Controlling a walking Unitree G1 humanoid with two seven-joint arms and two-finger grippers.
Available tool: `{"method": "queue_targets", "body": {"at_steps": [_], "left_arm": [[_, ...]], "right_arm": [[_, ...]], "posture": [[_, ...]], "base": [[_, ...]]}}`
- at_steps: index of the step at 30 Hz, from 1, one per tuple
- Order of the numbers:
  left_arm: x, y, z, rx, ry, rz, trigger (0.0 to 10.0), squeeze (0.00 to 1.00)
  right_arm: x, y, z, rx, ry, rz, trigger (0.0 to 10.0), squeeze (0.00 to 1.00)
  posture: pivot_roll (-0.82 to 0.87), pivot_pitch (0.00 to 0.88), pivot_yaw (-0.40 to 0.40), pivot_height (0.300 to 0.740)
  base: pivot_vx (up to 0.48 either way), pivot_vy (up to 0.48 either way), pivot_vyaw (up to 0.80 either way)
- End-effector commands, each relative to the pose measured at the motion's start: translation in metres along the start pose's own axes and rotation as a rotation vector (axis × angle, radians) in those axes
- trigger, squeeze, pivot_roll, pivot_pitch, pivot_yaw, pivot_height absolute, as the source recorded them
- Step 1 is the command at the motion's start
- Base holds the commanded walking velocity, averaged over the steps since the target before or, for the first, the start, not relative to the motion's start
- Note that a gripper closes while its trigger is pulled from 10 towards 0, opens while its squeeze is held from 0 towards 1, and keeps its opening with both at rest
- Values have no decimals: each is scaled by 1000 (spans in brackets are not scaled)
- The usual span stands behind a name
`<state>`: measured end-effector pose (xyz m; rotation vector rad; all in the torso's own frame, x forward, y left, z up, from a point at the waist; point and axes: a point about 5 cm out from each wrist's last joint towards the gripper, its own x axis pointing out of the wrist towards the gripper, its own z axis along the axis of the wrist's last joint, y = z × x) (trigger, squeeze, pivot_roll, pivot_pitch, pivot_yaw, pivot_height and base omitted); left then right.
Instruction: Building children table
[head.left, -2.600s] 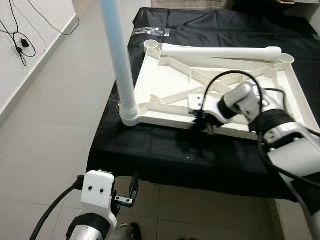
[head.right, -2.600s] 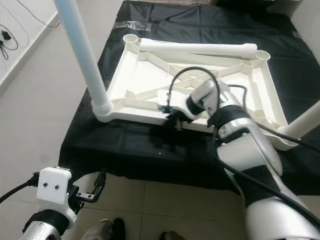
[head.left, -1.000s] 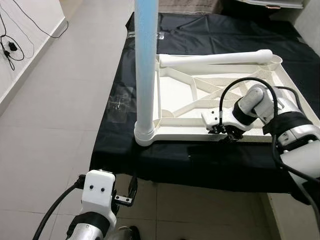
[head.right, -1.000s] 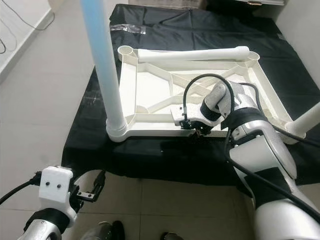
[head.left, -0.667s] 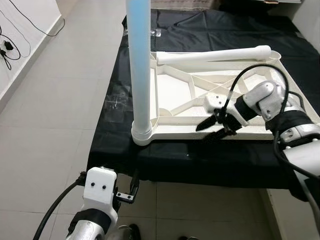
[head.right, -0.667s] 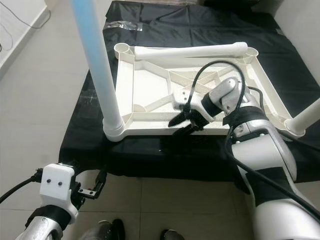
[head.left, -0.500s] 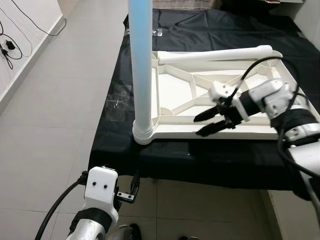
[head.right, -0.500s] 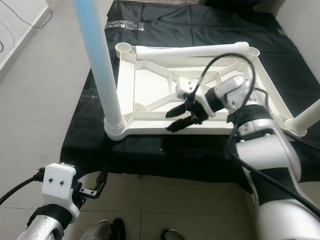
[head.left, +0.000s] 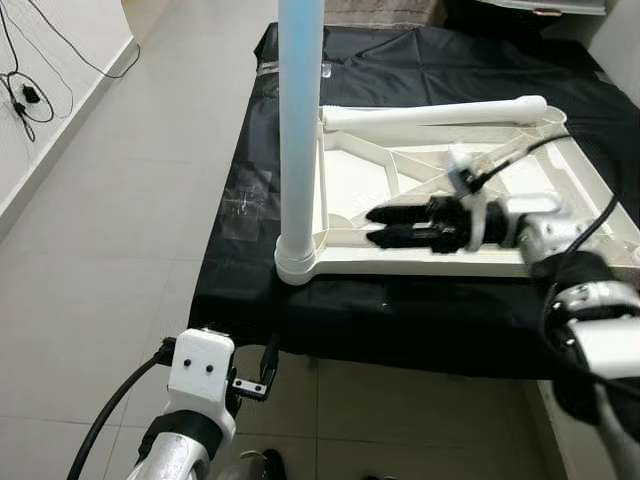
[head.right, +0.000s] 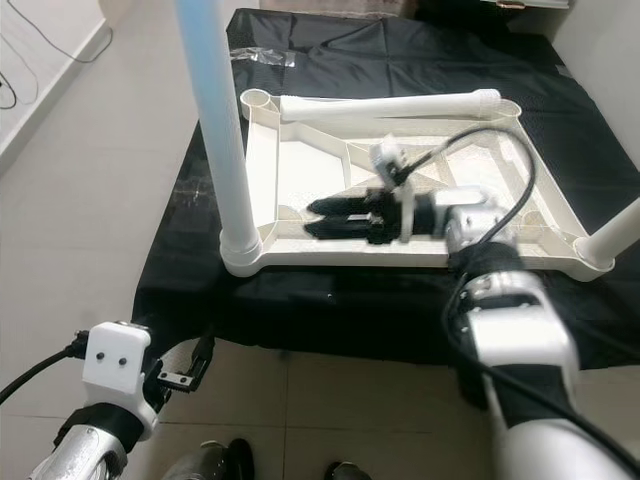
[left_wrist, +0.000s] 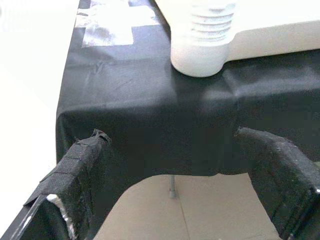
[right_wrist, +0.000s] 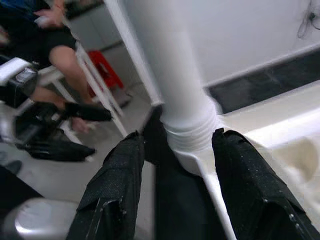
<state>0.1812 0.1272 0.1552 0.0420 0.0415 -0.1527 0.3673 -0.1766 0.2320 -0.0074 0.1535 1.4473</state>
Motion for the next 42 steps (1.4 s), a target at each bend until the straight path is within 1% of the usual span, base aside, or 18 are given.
{"method": "queue_targets", "body": {"at_steps": [1, 2, 4, 6, 7, 10, 12, 13, 14, 15, 16, 17, 20, 29, 31, 33, 35, 42], "left_arm": [[-1, -2, -6, 0, 23, -4, 10000, 0], [-1, -2, -6, 0, 23, -4, 10000, 0], [-2, -3, -7, -3, 25, -3, 10000, 0], [-2, -3, -7, -3, 25, -3, 10000, 0], [-2, -4, -8, -5, 26, -4, 10000, 0], [-2, -4, -8, -6, 27, -5, 10000, 0], [-2, -3, -7, -4, 25, -6, 10000, 0], [-2, -3, -7, -4, 25, -6, 10000, 0], [-2, -3, -7, -2, 25, -7, 10000, 0], [-2, -3, -8, 0, 25, -7, 10000, 0], [-2, -3, -8, 0, 25, -7, 10000, 0], [-2, -4, -8, 1, 24, -9, 10000, 0], [-2, -6, -8, 3, 23, -12, 10000, 0], [-3, -6, -9, 6, 23, -11, 10000, 0], [-2, -5, -9, 17, 19, -4, 10000, 0], [-2, -4, -8, 19, 13, -1, 10000, 0], [-2, -5, -8, 21, 12, -3, 10000, 0], [-2, -5, -7, 21, 10, -6, 10000, 0]], "right_arm": [[1, 1, 1, -1, -13, 15, 10000, 0], [1, 1, 1, -1, -13, 15, 10000, 0], [10, 6, -4, 17, -31, 61, 10000, 0], [10, 6, -4, 17, -31, 61, 10000, 0], [14, 7, -6, 31, -36, 61, 10000, 1000], [19, 6, -8, 27, -36, 47, 10000, 1000], [26, 4, -7, -20, -39, -15, 10000, 1000], [26, 4, -7, -20, -39, -15, 10000, 1000], [28, 3, -7, -44, -44, -46, 10000, 1000], [31, 1, -5, -60, -61, -75, 10000, 886], [32, 1, -4, -66, -74, -93, 10000, 886], [34, 0, -3, -78, -79, -123, 10000, 0], [38, -1, 1, -113, -111, -168, 10000, 0], [40, 4, 3, -108, -144, -128, 10000, 0], [43, 5, 6, -109, -160, -118, 10000, 0], [47, 4, 9, -116, -177, -138, 10000, 0], [51, 3, 10, -135, -174, -158, 10000, 0], [54, 3, 11, -139, -177, -174, 10000, 0]], "posture": [[87, 164, -30, 740], [87, 164, -30, 740], [88, 162, -33, 740], [88, 162, -33, 740], [89, 159, -33, 740], [92, 157, -36, 740], [93, 157, -36, 740], [93, 157, -36, 740], [93, 157, -36, 740], [92, 152, -33, 740], [92, 152, -33, 740], [93, 150, -31, 740], [93, 150, -31, 740], [98, 147, -30, 740], [98, 147, -30, 740], [98, 147, -30, 740], [98, 147, -30, 740], [98, 147, -30, 740]], "base": [[0, 0, 0], [0, 0, 0], [0, 0, 0], [0, 0, 0], [0, 0, 0], [0, 0, 0], [0, 0, 0], [0, 0, 0], [0, 0, 0], [0, 0, 0], [0, 0, 0], [0, 0, 0], [0, 0, 0], [0, 0, 0], [0, 0, 0], [0, 0, 0], [0, 0, 0], [0, 0, 0]]}}
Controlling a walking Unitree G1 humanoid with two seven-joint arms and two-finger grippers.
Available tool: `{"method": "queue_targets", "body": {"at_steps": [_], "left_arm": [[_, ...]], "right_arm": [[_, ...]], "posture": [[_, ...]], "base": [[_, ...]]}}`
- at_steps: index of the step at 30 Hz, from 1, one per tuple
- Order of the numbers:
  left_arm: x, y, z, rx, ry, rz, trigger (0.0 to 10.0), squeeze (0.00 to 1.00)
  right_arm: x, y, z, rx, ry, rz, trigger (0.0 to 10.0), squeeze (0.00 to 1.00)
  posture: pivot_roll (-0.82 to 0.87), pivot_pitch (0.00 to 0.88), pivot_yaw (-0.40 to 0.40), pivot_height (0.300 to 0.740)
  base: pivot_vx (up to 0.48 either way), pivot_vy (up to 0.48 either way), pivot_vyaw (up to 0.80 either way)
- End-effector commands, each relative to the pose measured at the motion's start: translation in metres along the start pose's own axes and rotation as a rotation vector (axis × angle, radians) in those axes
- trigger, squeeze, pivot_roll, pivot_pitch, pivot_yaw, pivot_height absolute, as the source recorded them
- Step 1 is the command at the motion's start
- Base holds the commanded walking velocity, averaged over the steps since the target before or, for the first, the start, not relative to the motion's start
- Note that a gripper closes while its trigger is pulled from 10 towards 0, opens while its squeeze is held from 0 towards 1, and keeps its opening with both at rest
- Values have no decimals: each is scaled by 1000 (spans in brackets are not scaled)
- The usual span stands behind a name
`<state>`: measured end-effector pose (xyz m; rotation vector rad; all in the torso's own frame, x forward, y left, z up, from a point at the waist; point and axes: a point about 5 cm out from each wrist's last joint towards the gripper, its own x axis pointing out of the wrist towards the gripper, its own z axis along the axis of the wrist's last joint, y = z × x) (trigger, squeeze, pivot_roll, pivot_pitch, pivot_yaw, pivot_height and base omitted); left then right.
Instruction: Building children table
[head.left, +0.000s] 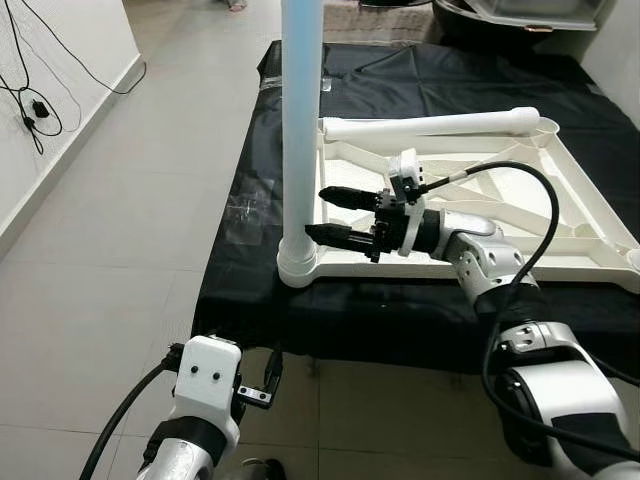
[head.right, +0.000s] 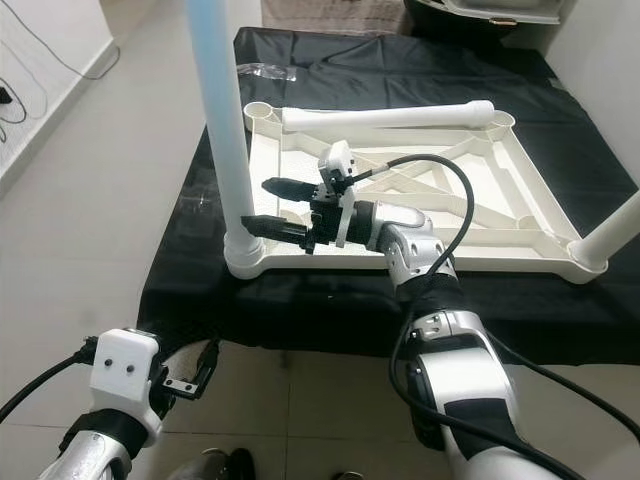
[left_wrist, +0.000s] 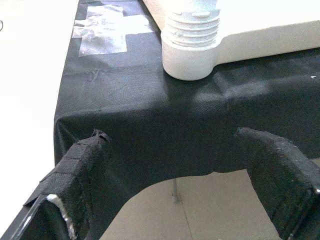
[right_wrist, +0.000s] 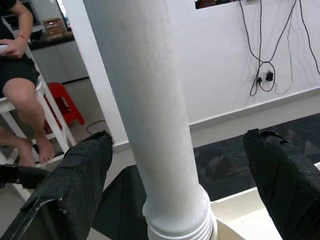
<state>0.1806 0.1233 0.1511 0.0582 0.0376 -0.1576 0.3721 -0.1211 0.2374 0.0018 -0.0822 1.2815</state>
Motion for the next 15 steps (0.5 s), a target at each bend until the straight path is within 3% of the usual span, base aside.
{"method": "queue_targets", "body": {"at_steps": [1, 15], "left_arm": [[-2, -1, -3, 5, 12, -2, 10000, 0], [-3, -2, -3, 3, 13, -1, 10000, 0]], "right_arm": [[2, 0, 0, -11, -5, -6, 10000, 0], [26, 8, 11, -29, -58, 43, 10000, 0]], "posture": [[98, 147, -30, 740], [99, 157, -42, 740]], "base": [[0, 0, 0], [0, 0, 0]]}}
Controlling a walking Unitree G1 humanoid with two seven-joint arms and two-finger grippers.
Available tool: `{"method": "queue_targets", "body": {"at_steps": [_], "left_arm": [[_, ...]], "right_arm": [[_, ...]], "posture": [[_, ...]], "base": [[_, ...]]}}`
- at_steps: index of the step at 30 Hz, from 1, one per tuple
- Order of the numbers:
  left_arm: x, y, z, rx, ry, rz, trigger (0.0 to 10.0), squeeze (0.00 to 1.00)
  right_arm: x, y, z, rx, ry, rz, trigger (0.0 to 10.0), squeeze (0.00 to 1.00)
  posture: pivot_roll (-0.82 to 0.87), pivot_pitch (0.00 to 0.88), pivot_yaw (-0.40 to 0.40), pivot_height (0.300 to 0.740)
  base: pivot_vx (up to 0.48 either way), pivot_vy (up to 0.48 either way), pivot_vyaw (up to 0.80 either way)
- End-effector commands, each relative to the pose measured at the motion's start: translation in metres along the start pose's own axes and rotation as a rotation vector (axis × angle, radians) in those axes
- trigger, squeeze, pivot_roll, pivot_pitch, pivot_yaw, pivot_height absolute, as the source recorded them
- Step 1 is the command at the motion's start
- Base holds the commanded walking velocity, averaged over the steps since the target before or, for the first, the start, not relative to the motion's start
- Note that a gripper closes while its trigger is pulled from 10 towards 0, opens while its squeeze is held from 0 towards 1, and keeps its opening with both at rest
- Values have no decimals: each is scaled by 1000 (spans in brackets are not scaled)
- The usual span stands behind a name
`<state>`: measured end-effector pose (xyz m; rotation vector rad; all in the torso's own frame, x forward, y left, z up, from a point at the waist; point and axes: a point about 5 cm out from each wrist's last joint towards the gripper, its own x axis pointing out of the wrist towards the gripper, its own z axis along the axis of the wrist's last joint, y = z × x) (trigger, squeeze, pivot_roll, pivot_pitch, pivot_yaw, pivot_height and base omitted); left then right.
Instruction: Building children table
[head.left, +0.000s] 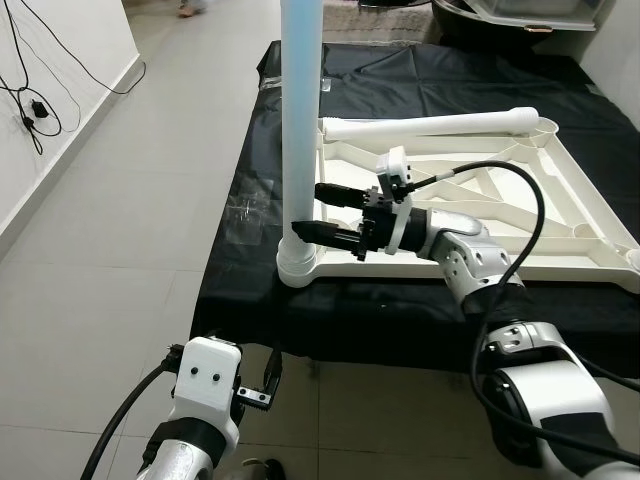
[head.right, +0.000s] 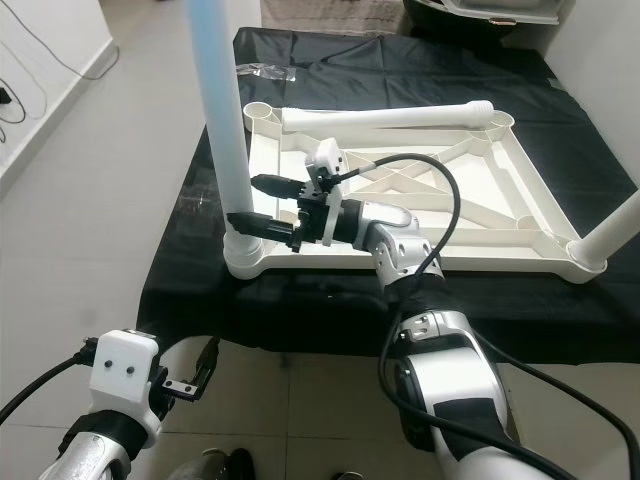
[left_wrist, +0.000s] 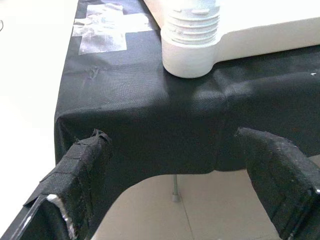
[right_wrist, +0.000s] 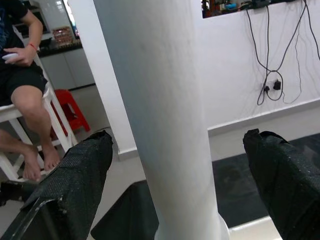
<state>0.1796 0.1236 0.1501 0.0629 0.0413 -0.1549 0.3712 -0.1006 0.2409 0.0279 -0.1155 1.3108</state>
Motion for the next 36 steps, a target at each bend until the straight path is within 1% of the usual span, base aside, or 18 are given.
{"method": "queue_targets", "body": {"at_steps": [1, 2, 7, 11, 19, 21, 36], "left_arm": [[-1, -3, -2, -2, 9, -5, 10000, 0], [-1, -3, -2, -3, 8, -5, 10000, 0], [-2, -4, -2, -6, 9, -6, 10000, 0], [-2, -6, -2, -7, 7, -7, 10000, 0], [0, -4, -2, -8, 5, -3, 10000, 0], [0, -5, -3, -8, 6, -5, 10000, 0], [0, -4, -3, -5, 7, 1, 10000, 0]], "right_arm": [[10, 3, 9, -31, -25, 24, 10000, 0], [14, 4, 10, -31, -31, 27, 10000, 0], [21, 5, 11, -27, -43, 32, 10000, 0], [33, 8, 11, -20, -55, 51, 10000, 0], [40, 9, 14, -13, -74, 63, 10000, 0], [47, 10, 17, -14, -90, 66, 10000, 0], [56, 13, 19, -17, -101, 92, 10000, 0]], "posture": [[99, 159, -40, 740], [99, 159, -40, 740], [95, 160, -42, 740], [95, 163, -43, 740], [98, 161, -50, 740], [95, 162, -49, 740], [98, 163, -53, 740]], "base": [[0, 0, 0], [0, 0, 0], [0, 0, 0], [0, 0, 0], [0, 0, 0], [0, 0, 0], [0, 0, 0]]}}
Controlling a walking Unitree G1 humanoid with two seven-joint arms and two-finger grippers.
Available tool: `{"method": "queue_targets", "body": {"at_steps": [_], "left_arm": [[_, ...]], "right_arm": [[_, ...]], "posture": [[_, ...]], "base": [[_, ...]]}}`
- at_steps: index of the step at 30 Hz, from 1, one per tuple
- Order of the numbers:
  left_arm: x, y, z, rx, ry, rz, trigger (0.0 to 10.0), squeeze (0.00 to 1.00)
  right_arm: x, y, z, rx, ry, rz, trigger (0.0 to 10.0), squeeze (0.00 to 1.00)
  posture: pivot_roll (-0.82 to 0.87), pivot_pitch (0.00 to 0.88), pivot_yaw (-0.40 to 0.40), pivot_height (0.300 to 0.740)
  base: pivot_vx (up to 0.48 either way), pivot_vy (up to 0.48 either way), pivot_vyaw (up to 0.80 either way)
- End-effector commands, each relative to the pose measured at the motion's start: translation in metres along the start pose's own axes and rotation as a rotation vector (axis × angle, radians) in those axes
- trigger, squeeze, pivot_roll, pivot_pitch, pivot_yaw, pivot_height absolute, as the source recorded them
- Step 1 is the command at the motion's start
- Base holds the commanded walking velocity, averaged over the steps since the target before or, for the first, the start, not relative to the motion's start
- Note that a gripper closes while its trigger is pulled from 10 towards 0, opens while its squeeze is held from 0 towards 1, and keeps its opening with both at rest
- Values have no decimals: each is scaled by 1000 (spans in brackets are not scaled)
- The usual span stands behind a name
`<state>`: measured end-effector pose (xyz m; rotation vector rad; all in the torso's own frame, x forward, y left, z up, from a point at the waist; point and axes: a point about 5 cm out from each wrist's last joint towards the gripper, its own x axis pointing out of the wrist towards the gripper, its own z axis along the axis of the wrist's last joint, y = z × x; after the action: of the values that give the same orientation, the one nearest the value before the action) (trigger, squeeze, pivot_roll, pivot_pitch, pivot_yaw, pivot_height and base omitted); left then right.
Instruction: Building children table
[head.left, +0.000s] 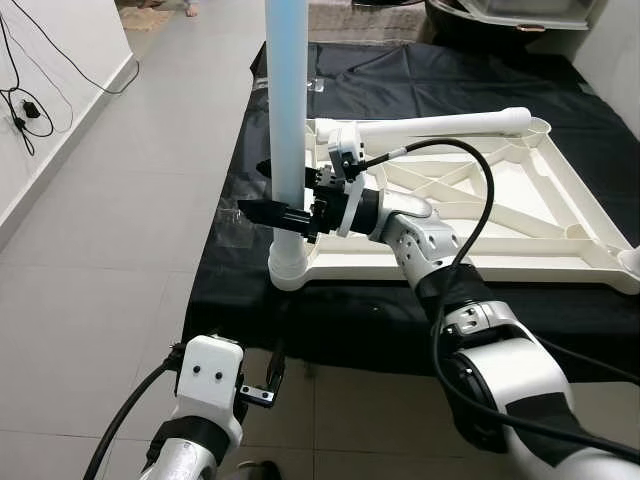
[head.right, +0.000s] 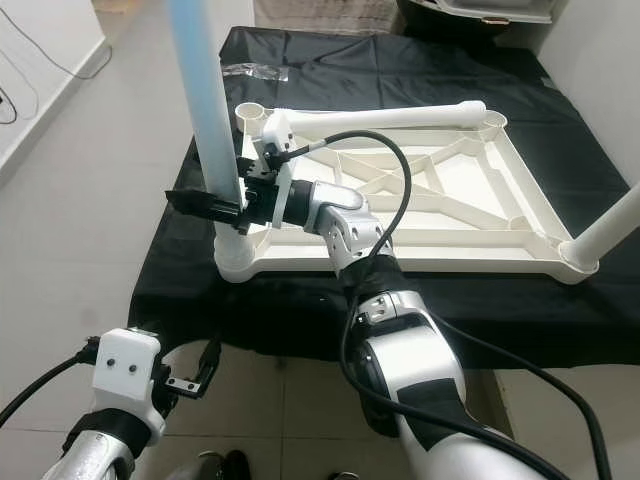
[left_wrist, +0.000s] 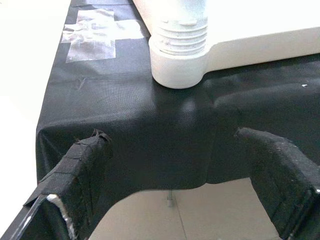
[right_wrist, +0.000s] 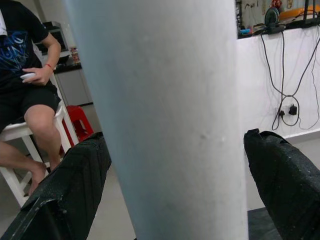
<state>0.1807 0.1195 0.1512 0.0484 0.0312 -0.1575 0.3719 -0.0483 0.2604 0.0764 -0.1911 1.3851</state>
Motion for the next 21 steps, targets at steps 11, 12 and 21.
{"method": "queue_targets", "body": {"at_steps": [11, 12, 21], "left_arm": [[-2, -1, -3, 5, 13, 3, 10000, 0], [-2, -1, -3, 5, 13, 3, 10000, 0], [-1, 0, -3, 9, 11, 8, 10000, 0]], "right_arm": [[15, 8, 0, -6, -8, 67, 1098, 0], [15, 8, 0, -6, -8, 67, 1098, 0], [25, 14, -8, -2, 8, 73, 0, 0]], "posture": [[97, 161, -56, 740], [97, 161, -56, 740], [97, 158, -58, 740]], "base": [[0, 0, 0], [0, 0, 0], [0, 0, 0]]}}
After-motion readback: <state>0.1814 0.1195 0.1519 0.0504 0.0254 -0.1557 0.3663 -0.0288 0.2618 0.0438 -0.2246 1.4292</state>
